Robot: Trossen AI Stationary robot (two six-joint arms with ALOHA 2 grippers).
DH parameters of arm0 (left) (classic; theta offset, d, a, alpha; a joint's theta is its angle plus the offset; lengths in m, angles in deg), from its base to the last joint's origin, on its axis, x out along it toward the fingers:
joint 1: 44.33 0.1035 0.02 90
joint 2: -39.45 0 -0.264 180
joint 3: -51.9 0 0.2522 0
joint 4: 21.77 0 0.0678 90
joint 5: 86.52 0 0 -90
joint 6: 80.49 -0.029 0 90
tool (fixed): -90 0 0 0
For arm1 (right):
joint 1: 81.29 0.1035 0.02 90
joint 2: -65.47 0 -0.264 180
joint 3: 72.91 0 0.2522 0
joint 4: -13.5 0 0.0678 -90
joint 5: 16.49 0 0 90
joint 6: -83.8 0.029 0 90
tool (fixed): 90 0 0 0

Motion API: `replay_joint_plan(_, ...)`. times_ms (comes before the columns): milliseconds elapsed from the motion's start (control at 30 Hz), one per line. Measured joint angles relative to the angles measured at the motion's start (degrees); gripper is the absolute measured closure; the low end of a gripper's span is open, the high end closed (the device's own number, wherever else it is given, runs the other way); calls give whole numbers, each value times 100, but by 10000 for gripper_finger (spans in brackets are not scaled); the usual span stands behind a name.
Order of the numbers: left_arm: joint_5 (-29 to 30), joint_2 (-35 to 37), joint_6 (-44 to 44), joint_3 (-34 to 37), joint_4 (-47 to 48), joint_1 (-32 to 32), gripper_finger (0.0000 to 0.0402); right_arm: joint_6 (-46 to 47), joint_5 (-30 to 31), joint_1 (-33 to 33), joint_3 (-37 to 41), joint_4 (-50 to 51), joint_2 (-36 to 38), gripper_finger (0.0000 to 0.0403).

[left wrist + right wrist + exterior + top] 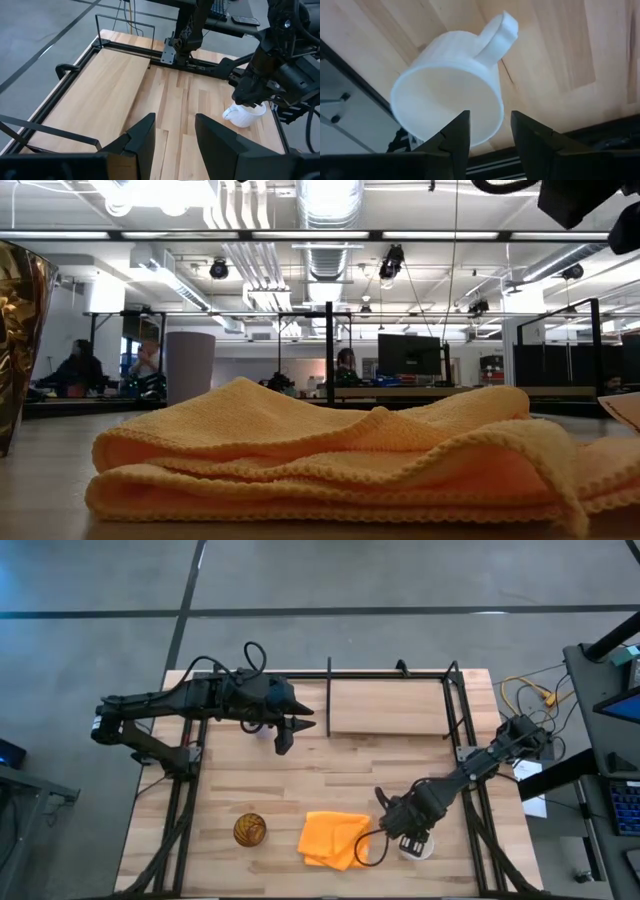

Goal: Stack small to large cups/mugs on shelf
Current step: Put the white mug on the shelf

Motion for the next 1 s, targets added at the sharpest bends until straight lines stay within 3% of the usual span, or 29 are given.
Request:
replay_joint_plan(433, 2, 0, 0, 0, -2, 0, 276, 187, 41, 3, 812, -1103, 0, 270)
replay_joint_plan(767, 4, 0, 0, 0, -2, -1, 276, 184, 3, 3, 845, -764, 9, 381)
replay_joint_plan(1000, 9, 0, 0, 0, -3, 3, 276, -29, 62, 0, 312, -418, 11, 392)
